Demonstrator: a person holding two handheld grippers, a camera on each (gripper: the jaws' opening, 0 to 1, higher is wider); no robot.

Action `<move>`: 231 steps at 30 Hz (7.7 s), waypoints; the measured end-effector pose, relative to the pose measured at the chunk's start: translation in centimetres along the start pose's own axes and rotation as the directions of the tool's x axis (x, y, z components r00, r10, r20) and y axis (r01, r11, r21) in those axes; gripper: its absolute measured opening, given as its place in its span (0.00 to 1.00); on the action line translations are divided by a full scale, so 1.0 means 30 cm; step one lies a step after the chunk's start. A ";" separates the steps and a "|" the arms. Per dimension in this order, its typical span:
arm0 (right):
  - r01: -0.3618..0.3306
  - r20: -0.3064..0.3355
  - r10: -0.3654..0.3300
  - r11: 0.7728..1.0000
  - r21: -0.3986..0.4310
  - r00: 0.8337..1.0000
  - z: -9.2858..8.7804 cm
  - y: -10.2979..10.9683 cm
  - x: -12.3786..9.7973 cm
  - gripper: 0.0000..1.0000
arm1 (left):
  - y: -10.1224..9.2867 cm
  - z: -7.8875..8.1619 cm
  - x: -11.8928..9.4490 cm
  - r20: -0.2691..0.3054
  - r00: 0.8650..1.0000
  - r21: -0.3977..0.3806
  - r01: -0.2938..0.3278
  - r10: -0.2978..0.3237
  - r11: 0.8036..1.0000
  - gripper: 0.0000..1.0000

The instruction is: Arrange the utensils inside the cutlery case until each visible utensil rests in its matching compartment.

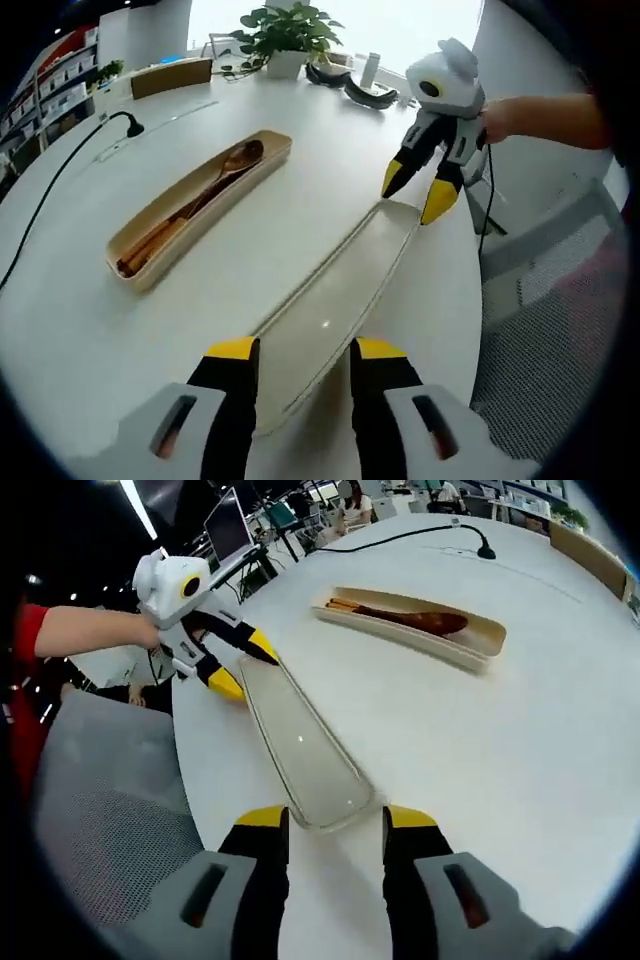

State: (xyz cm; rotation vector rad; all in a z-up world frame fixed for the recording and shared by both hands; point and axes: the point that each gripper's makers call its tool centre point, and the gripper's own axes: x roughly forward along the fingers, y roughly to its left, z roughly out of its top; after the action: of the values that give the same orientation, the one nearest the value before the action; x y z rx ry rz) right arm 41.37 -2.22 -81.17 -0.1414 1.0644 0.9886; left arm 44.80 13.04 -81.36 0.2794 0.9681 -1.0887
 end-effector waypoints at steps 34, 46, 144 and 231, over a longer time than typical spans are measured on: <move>0.075 -0.104 -0.185 0.758 -0.647 0.977 0.195 -0.077 0.141 0.47 | -0.028 -0.017 -0.004 -0.058 0.992 0.096 0.120 -0.115 0.988 0.26; -0.013 -0.128 -0.102 0.731 -0.683 0.986 0.170 -0.030 0.140 0.31 | -0.037 -0.027 -0.008 -0.077 0.992 0.188 0.112 -0.099 0.976 0.26; -0.477 0.330 0.348 0.710 0.518 0.877 0.239 0.146 -0.097 0.01 | 0.053 -0.048 -0.039 -0.017 0.985 0.542 -0.135 0.172 0.829 0.42; 0.031 0.049 -0.088 0.731 0.681 0.995 0.404 -0.377 -0.130 0.08 | 0.324 0.306 0.058 -0.413 0.909 0.506 0.174 0.060 0.845 0.41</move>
State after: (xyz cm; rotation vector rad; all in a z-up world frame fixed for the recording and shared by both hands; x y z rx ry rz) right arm 57.29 -4.71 -75.70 0.4681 1.2804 0.4829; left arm 58.01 10.85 -79.81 0.9835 1.0325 -1.3793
